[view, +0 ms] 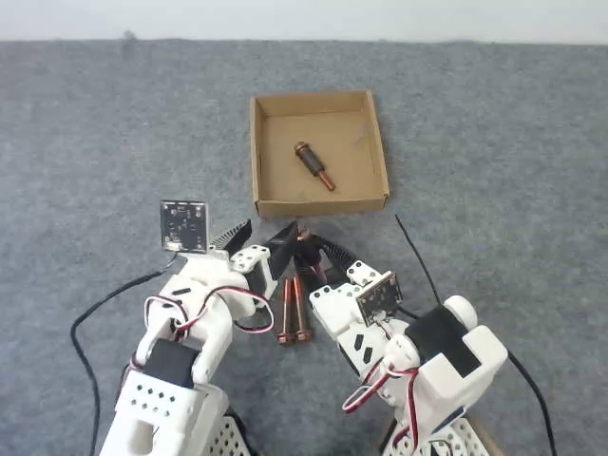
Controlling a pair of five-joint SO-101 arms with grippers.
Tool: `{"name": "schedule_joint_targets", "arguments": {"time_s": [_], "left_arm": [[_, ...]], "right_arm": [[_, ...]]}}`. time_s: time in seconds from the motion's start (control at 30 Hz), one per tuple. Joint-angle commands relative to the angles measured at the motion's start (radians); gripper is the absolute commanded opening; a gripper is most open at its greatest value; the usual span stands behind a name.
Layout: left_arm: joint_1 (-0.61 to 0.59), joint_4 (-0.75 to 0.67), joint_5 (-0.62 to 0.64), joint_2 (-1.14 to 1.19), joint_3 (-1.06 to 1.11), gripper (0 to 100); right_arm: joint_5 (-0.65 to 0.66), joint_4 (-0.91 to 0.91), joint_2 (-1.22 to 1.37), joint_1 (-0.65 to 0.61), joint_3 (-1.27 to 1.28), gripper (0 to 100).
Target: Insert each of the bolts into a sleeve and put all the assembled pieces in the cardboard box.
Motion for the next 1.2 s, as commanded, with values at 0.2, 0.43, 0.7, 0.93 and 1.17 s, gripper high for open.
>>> {"name": "schedule_joint_targets", "arguments": {"time_s": [0.2, 0.43, 0.7, 0.93, 1.17], "left_arm": [[-0.094, 0.025, 0.011, -0.017, -0.107, 9], [-0.299, 0.091, 0.009, -0.017, -0.127, 1], [-0.43, 0.272, -0.058, -0.015, -0.104, 1], [-0.433, 0.161, -0.235, -0.015, 0.108, 1], [-0.433, 0.091, -0.242, -0.015, 0.197, 1]], "right_arm": [[-0.009, -0.004, -0.012, 0.015, 0.021, 0.6], [-0.009, -0.004, -0.01, 0.015, 0.021, 0.6], [-0.008, 0.001, -0.008, 0.018, 0.023, 0.6], [-0.008, 0.002, -0.016, 0.056, 0.025, 0.6], [-0.008, -0.002, -0.018, 0.061, 0.025, 0.6]]}}
